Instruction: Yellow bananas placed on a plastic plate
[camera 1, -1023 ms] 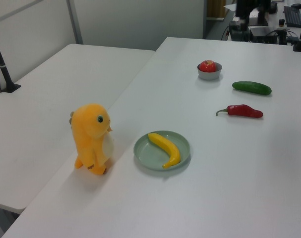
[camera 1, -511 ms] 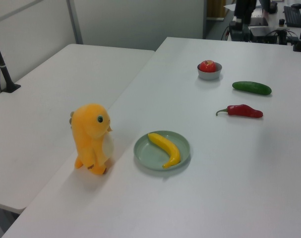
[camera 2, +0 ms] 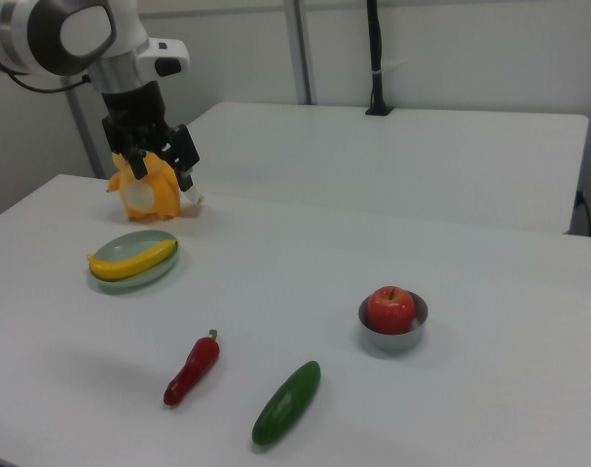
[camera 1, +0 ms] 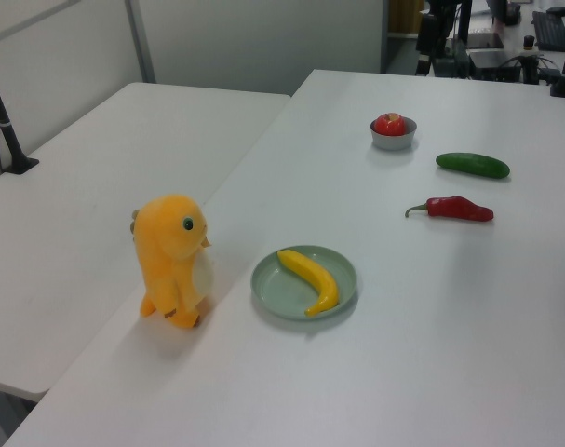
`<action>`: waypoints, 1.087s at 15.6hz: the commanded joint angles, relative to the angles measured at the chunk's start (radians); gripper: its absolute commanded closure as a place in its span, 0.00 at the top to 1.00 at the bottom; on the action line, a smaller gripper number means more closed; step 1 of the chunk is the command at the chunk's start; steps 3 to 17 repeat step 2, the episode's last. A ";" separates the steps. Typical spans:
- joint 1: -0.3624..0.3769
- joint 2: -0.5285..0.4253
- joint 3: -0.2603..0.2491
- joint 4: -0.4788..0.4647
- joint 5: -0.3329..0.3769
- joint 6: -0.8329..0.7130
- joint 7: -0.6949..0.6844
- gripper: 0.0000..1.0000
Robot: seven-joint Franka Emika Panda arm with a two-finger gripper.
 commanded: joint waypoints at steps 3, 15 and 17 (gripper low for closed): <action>0.003 -0.012 0.001 -0.014 -0.010 0.024 -0.010 1.00; 0.003 -0.012 0.001 -0.014 -0.010 0.024 -0.010 1.00; 0.003 -0.012 0.001 -0.014 -0.010 0.024 -0.010 1.00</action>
